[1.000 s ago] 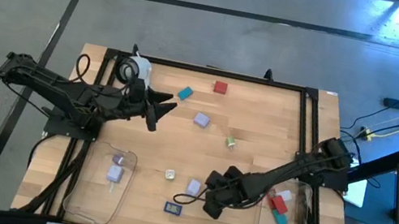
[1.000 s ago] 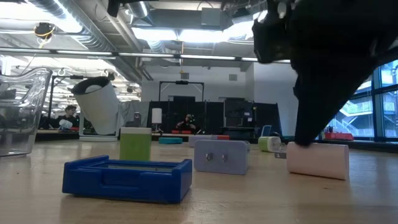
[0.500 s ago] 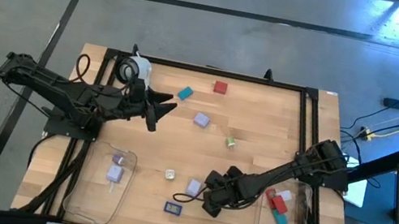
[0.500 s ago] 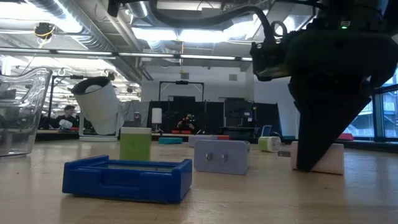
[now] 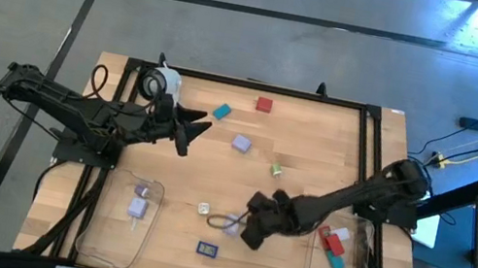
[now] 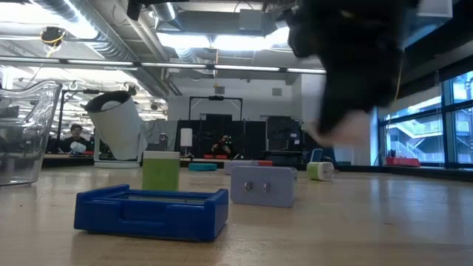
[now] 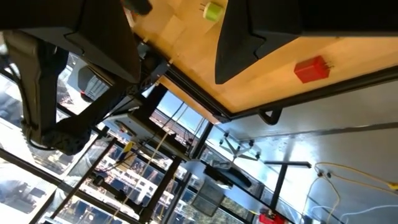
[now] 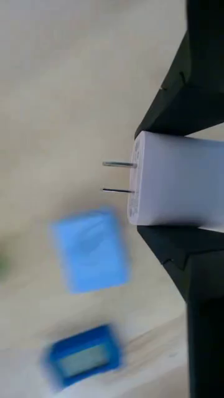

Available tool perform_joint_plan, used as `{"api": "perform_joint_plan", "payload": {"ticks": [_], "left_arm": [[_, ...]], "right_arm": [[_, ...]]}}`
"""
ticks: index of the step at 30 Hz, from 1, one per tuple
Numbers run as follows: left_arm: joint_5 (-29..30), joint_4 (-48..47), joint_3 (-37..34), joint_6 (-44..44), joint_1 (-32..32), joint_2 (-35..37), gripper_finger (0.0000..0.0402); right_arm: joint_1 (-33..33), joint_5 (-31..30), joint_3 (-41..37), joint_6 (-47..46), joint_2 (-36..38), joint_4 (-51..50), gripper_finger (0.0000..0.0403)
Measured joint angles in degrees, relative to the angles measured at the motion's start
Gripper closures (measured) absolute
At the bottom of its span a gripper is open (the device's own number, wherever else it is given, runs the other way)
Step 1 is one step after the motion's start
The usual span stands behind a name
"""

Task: Pick & Place Office items
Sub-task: Put the white adapter into the left transparent bin

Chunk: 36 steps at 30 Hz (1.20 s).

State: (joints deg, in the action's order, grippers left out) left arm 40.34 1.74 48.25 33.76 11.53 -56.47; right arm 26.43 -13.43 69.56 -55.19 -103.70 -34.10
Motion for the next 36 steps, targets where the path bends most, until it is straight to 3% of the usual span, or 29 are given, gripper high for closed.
{"api": "perform_joint_plan", "payload": {"ticks": [12, 23, 36], "left_arm": [[3.50, -0.31, 0.00, -0.02, -0.02, -0.02, 0.0199], [4.37, -0.27, 0.00, -0.31, 0.00, -0.02, 0.0199], [1.72, 3.42, 0.00, -38.07, 0.81, -0.02, 0.0194]], "right_arm": [[-5.55, -17.44, 0.09, 12.31, 18.29, 10.43, 0.0204], [-9.54, -17.45, 0.13, 29.69, 23.06, 29.00, 0.0203], [-17.53, -4.19, 0.13, 27.36, 23.06, 34.87, 0.0202]]}}
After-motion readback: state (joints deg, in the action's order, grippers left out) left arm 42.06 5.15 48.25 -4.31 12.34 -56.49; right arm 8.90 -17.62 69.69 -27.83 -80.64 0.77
